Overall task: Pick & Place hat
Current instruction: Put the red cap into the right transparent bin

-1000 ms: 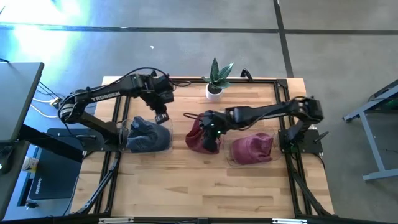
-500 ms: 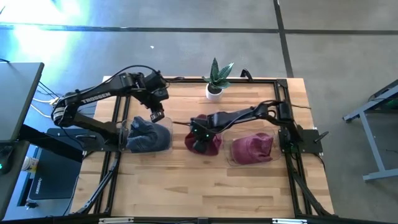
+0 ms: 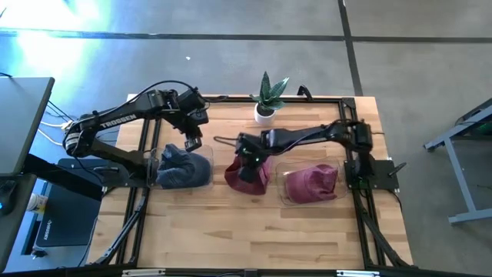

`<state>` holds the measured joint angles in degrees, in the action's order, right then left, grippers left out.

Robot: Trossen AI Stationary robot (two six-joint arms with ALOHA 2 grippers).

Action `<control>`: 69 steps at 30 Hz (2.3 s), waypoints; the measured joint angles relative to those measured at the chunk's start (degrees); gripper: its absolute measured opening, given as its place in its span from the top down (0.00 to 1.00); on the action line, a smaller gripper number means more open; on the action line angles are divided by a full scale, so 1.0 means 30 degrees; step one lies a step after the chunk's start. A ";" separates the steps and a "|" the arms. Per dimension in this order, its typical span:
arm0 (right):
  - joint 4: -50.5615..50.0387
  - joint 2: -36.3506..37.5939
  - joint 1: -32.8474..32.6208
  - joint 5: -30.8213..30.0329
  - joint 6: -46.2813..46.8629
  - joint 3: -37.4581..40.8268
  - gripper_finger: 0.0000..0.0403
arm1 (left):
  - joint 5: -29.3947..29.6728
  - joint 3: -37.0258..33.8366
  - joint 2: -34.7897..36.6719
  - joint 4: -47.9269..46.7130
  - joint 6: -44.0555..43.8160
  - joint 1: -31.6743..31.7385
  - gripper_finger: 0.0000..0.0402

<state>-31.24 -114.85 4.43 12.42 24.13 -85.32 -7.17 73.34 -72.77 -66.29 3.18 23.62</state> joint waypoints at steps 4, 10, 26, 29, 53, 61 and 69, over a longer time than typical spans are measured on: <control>0.0121 0.1194 -0.0491 0.0775 0.1142 0.0051 0.57 | 0.0577 0.0000 0.0002 -0.0399 0.0006 0.0000 0.98; 0.2673 0.0951 -0.2615 0.1351 0.0235 0.0036 0.45 | 0.0585 0.0015 0.0210 -0.0805 0.0392 0.0000 0.98; 0.1187 -0.2762 -0.5116 -0.7530 -0.3793 0.0117 0.41 | 0.0387 0.0015 0.0204 -0.1088 0.0998 0.0000 0.98; 0.1310 -0.3246 -0.4910 -0.7250 -0.3869 0.0052 0.54 | -0.0008 0.0015 0.0204 -0.1078 0.0998 0.0000 0.98; 0.1497 0.5015 0.0635 0.4882 -0.0675 0.0090 0.96 | -0.6537 0.0038 0.2061 0.7006 0.3122 -0.1215 0.98; 0.1995 0.6048 0.0902 0.5913 -0.0339 0.0102 0.98 | -0.9103 0.0051 0.1492 1.1033 0.5659 -0.2918 0.79; 0.2283 0.6318 0.0895 0.6346 -0.0331 0.0102 0.96 | -0.7315 0.0022 0.0177 1.0553 0.8684 -0.4469 0.35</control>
<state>-24.39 -95.90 7.11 31.46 23.14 -85.01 -29.11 73.41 -72.24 -34.63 29.24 10.21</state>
